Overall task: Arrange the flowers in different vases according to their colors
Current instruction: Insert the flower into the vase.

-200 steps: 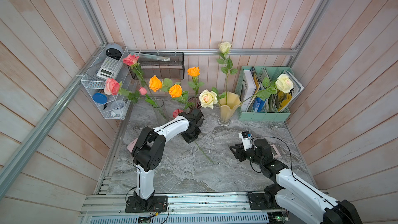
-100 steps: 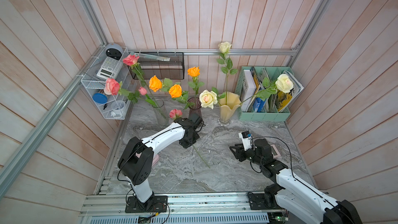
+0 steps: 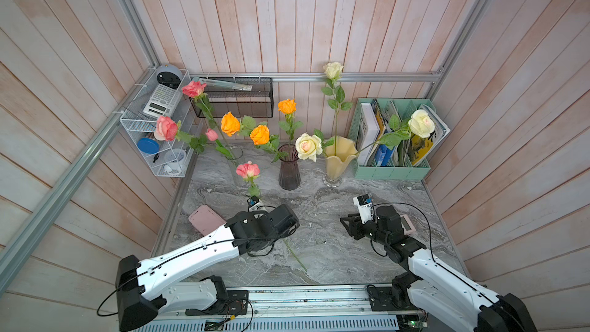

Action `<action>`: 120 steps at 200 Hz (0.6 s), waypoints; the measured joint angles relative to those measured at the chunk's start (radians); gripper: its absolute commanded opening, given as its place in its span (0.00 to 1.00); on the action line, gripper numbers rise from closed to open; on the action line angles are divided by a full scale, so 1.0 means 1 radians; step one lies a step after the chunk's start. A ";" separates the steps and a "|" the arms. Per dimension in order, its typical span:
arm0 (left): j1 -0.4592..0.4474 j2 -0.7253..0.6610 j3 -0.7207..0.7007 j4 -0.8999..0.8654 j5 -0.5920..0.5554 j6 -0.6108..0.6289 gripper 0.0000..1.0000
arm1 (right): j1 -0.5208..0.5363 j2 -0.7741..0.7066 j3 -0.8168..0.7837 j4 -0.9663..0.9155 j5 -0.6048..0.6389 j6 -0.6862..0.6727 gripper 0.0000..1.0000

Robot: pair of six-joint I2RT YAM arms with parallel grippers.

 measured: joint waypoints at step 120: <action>-0.382 0.040 0.279 -0.518 -0.557 -0.500 0.00 | 0.000 0.035 0.003 -0.004 0.000 -0.001 0.48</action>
